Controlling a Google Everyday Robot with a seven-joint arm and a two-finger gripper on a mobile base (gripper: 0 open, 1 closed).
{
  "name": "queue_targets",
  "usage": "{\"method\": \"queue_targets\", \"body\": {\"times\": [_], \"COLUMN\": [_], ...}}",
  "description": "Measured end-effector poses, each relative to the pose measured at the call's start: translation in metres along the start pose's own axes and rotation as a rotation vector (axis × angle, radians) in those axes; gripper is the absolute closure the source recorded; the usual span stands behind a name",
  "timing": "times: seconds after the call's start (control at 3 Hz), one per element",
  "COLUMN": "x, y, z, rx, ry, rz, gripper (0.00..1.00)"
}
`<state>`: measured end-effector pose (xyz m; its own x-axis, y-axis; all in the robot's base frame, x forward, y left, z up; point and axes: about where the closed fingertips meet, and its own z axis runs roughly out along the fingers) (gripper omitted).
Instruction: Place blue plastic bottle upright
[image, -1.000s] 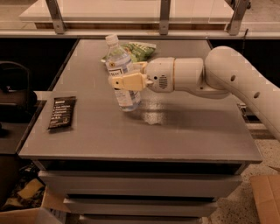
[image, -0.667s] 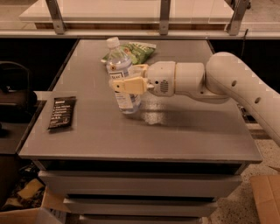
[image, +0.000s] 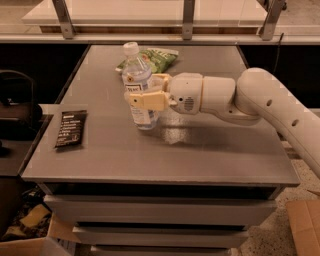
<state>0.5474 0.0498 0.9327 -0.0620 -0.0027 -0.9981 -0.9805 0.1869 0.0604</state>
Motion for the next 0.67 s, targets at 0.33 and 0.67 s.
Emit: {"method": "queue_targets", "body": {"times": [0.33, 0.67], "x": [-0.0034, -0.0005], "y": [0.0033, 0.0045], "z": [-0.0009, -0.0014], "rx": [-0.015, -0.038], "ry": [-0.034, -0.067], "rz": [-0.031, -0.047], "gripper": [1.0, 1.0]}}
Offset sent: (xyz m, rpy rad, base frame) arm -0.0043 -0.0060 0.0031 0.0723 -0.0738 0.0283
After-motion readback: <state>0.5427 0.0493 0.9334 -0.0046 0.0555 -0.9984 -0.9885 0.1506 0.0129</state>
